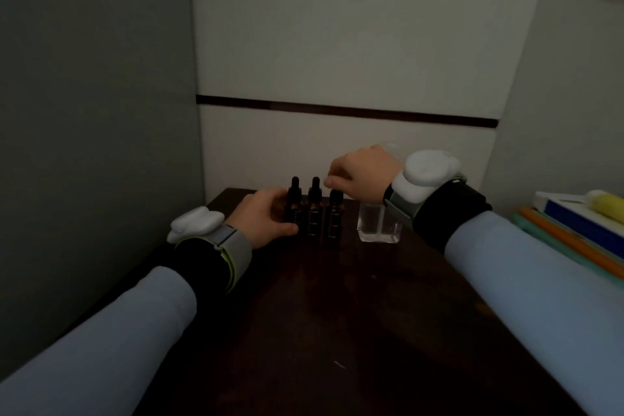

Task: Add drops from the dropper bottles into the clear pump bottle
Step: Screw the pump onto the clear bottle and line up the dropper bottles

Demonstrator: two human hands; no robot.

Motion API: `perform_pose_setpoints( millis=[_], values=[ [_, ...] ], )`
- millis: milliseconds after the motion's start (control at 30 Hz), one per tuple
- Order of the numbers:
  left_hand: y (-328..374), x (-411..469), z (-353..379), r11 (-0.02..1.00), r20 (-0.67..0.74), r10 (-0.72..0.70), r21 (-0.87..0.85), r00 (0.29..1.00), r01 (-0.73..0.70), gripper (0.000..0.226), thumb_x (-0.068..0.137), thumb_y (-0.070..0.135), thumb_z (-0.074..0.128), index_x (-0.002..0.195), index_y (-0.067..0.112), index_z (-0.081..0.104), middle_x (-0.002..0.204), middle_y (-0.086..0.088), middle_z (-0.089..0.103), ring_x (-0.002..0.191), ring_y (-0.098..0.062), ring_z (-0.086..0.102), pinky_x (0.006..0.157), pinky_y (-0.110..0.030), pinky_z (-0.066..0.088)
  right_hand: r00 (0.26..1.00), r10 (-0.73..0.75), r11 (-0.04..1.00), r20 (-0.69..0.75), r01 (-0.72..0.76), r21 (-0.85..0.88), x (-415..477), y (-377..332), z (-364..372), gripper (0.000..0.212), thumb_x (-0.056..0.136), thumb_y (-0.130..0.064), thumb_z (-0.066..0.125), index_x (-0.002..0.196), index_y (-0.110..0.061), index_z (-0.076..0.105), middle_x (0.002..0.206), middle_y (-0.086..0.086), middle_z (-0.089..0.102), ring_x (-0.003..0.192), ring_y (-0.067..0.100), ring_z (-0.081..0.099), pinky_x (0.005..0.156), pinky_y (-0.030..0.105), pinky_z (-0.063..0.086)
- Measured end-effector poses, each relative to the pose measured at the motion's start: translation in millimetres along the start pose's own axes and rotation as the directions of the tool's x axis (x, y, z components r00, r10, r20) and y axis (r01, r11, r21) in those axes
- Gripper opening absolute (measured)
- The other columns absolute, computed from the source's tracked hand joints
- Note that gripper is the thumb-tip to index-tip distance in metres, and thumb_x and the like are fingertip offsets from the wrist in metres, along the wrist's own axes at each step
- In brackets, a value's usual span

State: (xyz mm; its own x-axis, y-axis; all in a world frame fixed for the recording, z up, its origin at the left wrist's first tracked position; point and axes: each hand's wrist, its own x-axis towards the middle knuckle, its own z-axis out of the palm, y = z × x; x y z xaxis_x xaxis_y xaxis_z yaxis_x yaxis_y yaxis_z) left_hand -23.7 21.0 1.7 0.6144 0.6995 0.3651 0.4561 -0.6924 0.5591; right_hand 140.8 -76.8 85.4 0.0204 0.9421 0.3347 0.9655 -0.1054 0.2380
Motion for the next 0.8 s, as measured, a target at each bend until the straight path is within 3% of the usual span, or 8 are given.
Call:
perform_pose_setpoints(
  millis=[133,400,533,600,700,800],
  values=[
    [-0.4,-1.2,0.4,1.0,-0.008,-0.016,-0.028,1.0,0.015,0.057,0.075,0.017,0.078,0.127,0.019,0.054,0.101,0.001,0.062,0.098,-0.017,0.061,0.091,-0.031,0.048,1.0,0.024,0.992,0.017,-0.022,-0.125,-6.3,3.0,0.0,0.034,0.094,-0.033,0.041,0.121,-0.017,0.054,0.116,0.007,0.064,0.107,0.03,0.059,0.102,0.04,0.037],
    [-2.9,-1.8,1.9,0.999,-0.005,-0.027,-0.033,1.0,0.027,0.059,0.075,0.017,0.078,0.129,0.019,0.053,0.112,-0.006,0.063,0.102,-0.021,0.061,0.095,-0.04,0.049,0.979,0.006,0.957,0.202,0.053,-0.286,-11.3,3.5,-0.2,0.041,0.083,-0.022,0.057,0.12,-0.012,0.039,0.113,0.01,0.059,0.103,0.03,0.057,0.091,0.036,0.038],
    [-3.2,-1.0,2.2,0.999,0.001,-0.012,-0.031,1.0,0.012,0.058,0.076,0.017,0.076,0.129,0.018,0.053,0.111,-0.005,0.064,0.102,-0.021,0.062,0.094,-0.039,0.049,0.969,0.063,0.948,0.237,0.016,-0.318,-4.5,5.2,3.7,0.031,0.093,-0.016,0.043,0.123,-0.009,0.041,0.12,0.012,0.057,0.112,0.027,0.054,0.101,0.034,0.029],
    [-3.0,-1.1,2.2,1.0,0.001,-0.012,-0.025,1.0,0.013,0.059,0.077,0.018,0.076,0.131,0.018,0.052,0.111,-0.005,0.063,0.103,-0.021,0.061,0.095,-0.038,0.048,0.961,0.017,0.931,0.276,0.086,-0.355,-0.4,8.3,7.5,0.033,0.096,-0.014,0.037,0.127,-0.004,0.045,0.127,0.012,0.055,0.116,0.027,0.052,0.102,0.033,0.029],
    [-2.9,-0.1,2.5,0.999,-0.003,-0.025,-0.045,1.0,0.025,0.059,0.077,0.016,0.076,0.131,0.018,0.052,0.106,-0.003,0.063,0.1,-0.019,0.062,0.094,-0.035,0.049,0.945,-0.022,0.961,0.326,0.11,-0.255,1.9,9.1,6.0,0.036,0.098,-0.016,0.039,0.129,0.001,0.044,0.131,0.019,0.051,0.12,0.03,0.049,0.096,0.034,0.035],
    [-1.6,-0.8,2.7,0.998,0.008,-0.02,-0.051,1.0,0.021,0.057,0.077,0.015,0.076,0.129,0.017,0.053,0.104,-0.002,0.063,0.097,-0.019,0.062,0.093,-0.033,0.049,0.925,0.056,0.974,0.376,0.032,-0.224,0.5,0.6,-3.8,0.037,0.097,-0.014,0.042,0.132,-0.003,0.035,0.134,0.016,0.047,0.12,0.029,0.049,0.094,0.031,0.036]
  ],
)
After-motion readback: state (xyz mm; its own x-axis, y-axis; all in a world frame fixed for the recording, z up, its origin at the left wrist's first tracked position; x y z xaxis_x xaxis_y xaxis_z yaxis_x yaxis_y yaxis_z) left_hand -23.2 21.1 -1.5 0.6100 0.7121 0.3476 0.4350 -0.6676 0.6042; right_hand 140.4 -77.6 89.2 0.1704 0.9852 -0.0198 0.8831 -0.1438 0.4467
